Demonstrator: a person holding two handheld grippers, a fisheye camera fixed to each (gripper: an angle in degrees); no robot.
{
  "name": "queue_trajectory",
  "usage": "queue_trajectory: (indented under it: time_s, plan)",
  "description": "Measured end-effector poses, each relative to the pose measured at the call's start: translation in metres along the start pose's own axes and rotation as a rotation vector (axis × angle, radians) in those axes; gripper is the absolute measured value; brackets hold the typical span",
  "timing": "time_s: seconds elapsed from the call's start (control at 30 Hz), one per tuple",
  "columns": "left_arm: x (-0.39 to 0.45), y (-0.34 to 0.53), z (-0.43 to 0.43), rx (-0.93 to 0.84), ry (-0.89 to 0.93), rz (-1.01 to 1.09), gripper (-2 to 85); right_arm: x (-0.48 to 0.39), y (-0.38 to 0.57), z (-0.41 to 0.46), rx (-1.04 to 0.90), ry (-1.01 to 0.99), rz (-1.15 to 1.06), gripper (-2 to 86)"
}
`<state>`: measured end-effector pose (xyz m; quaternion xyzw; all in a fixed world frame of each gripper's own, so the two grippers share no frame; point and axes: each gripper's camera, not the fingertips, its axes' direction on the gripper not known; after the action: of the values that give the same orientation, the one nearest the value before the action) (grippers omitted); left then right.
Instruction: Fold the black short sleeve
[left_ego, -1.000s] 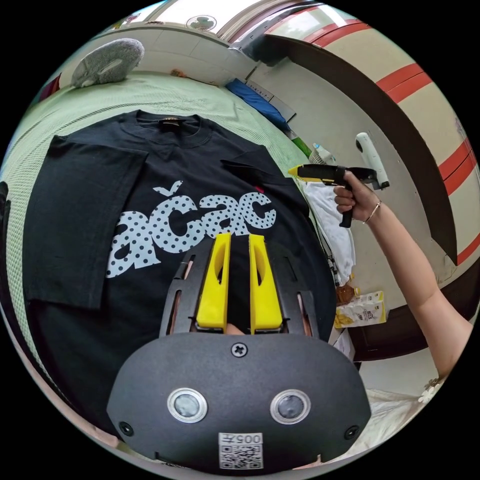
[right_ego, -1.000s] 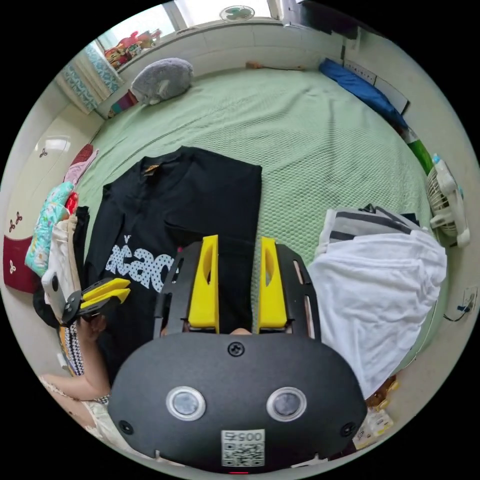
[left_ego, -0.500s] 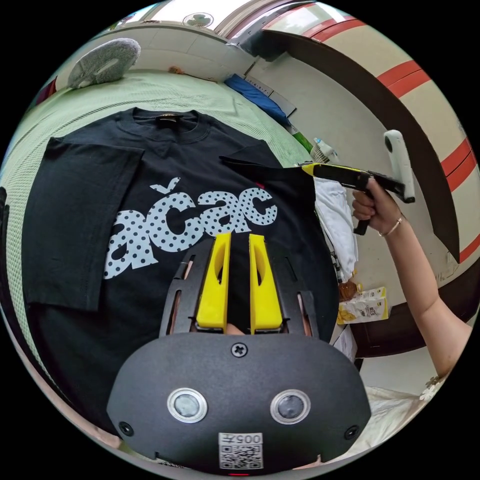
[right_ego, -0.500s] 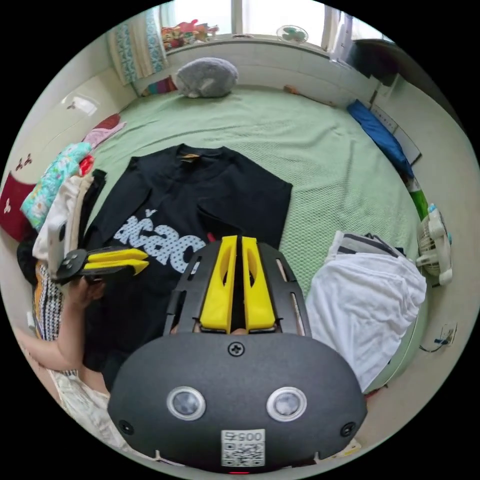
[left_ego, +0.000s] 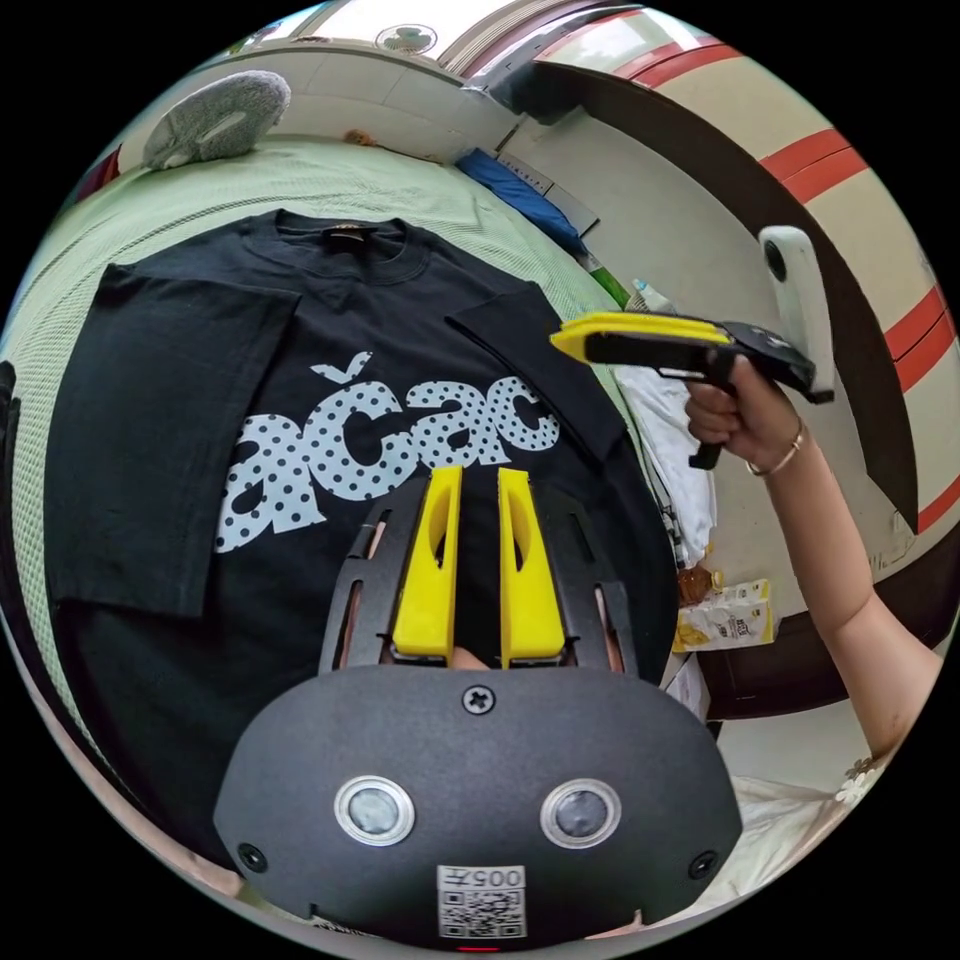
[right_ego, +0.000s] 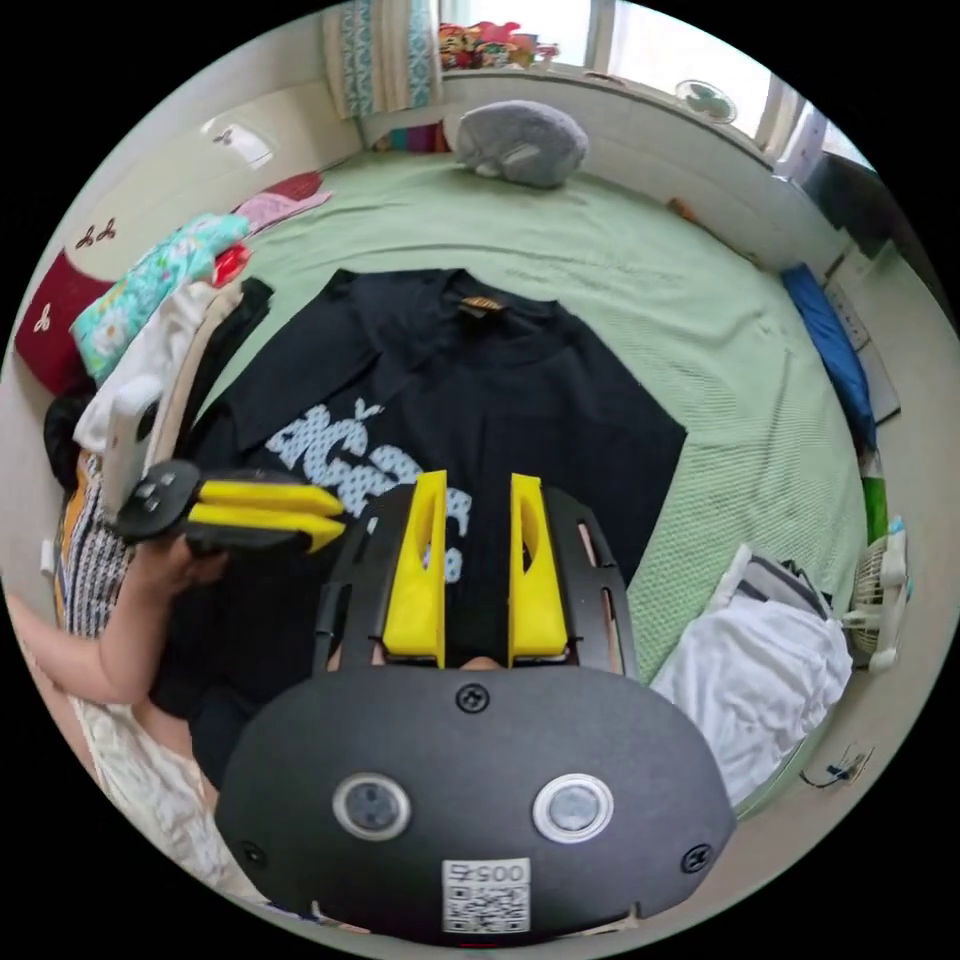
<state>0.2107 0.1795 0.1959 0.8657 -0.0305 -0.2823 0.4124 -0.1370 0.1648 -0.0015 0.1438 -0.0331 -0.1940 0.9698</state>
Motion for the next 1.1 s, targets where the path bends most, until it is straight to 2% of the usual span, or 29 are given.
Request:
queue_trajectory:
  time_s: [0.2,0.33,0.47,0.6,0.77,0.97,1.03,1.1]
  plan:
    - [0.002,0.006,-0.014,0.000,-0.006,-0.007,7.2,-0.006,-0.034,0.076,-0.081,0.054,0.128,6.5]
    - [0.003,0.011,-0.029,0.013,-0.005,-0.018,7.2,-0.004,-0.033,0.062,0.061,0.053,0.276,2.1]
    - [0.006,0.017,-0.040,0.016,-0.004,-0.020,7.2,0.001,-0.044,0.057,0.119,0.075,0.344,2.6]
    - [0.009,0.021,-0.045,-0.003,-0.018,-0.021,7.3,0.002,-0.051,0.079,-0.018,-0.011,0.326,6.6]
    - [0.012,0.030,-0.061,0.009,-0.020,-0.032,7.3,-0.034,-0.006,0.055,0.093,0.052,0.200,7.5]
    - [0.019,0.044,-0.076,0.014,-0.051,-0.038,7.2,-0.083,0.089,0.050,0.013,0.156,0.107,4.7]
    - [0.024,0.050,-0.082,0.012,-0.069,-0.043,7.4,-0.086,0.112,0.053,-0.041,0.139,0.148,3.8]
    - [0.030,0.059,-0.092,0.016,-0.106,-0.038,7.6,-0.087,0.136,0.040,0.001,0.054,0.252,1.7]
